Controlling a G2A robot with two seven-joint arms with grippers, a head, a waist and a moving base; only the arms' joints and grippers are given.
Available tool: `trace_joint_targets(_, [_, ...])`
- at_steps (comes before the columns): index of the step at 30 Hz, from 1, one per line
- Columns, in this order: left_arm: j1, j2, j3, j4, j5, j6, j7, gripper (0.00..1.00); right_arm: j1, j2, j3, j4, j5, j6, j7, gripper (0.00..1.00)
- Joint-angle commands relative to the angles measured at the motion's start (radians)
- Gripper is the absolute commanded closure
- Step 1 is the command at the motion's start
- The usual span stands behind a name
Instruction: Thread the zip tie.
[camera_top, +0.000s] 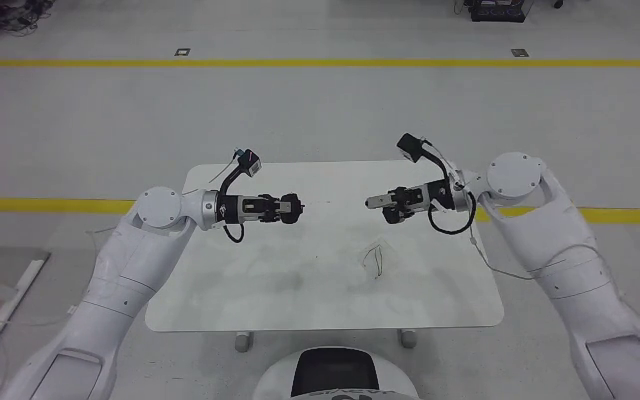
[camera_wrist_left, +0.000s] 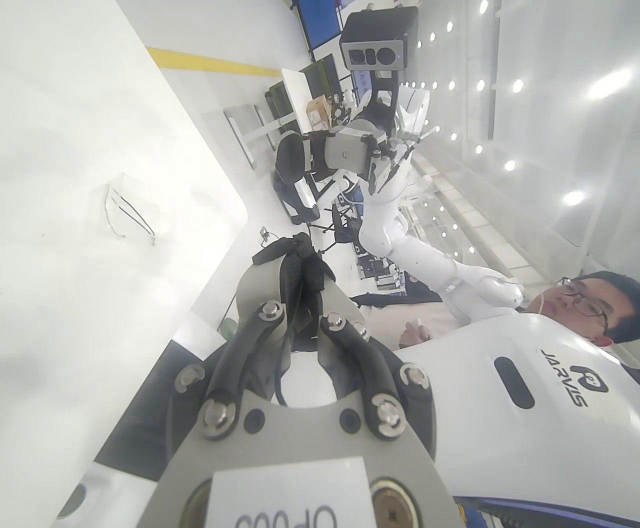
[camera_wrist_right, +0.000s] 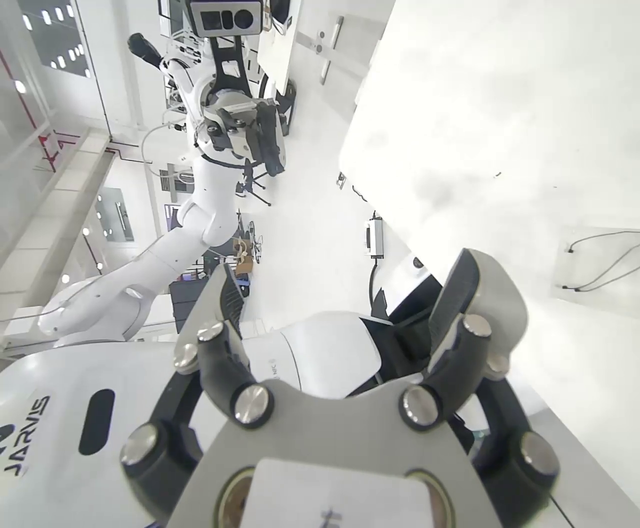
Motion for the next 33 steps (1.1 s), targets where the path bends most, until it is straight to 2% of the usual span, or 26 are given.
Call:
trace_joint_targets(1, [0.0,0.0,0.0,0.0,0.0,0.0,0.0,1.0,0.005,-0.001,-0.013,-0.013,-0.047,0.018,-0.021,0.0])
trace_joint_targets(5, [0.0,0.0,0.0,0.0,0.0,0.0,0.0,1.0,0.058,-0.013,-0.068,0.011,-0.129,0.077,-0.052,0.0])
trace_joint_targets(11, [0.0,0.0,0.0,0.0,0.0,0.0,0.0,1.0,0.141,-0.047,-0.202,0.103,-0.27,0.165,-0.067,0.0])
trace_joint_targets(14, [0.0,0.0,0.0,0.0,0.0,0.0,0.0,1.0,0.159,-0.064,-0.244,0.149,-0.274,0.178,-0.064,0.0])
trace_joint_targets(17, [0.0,0.0,0.0,0.0,0.0,0.0,0.0,1.0,0.176,-0.075,-0.287,0.185,-0.325,0.205,-0.056,0.0])
trace_joint_targets(21, [0.0,0.0,0.0,0.0,0.0,0.0,0.0,1.0,0.181,-0.087,-0.319,0.223,-0.338,0.207,-0.046,0.0])
trace_joint_targets(23, [0.0,0.0,0.0,0.0,0.0,0.0,0.0,1.0,0.174,-0.092,-0.309,0.238,-0.273,0.163,-0.04,0.0])
trace_joint_targets(33, [0.0,0.0,0.0,0.0,0.0,0.0,0.0,1.0,0.174,-0.092,-0.309,0.238,-0.273,0.163,-0.04,0.0])
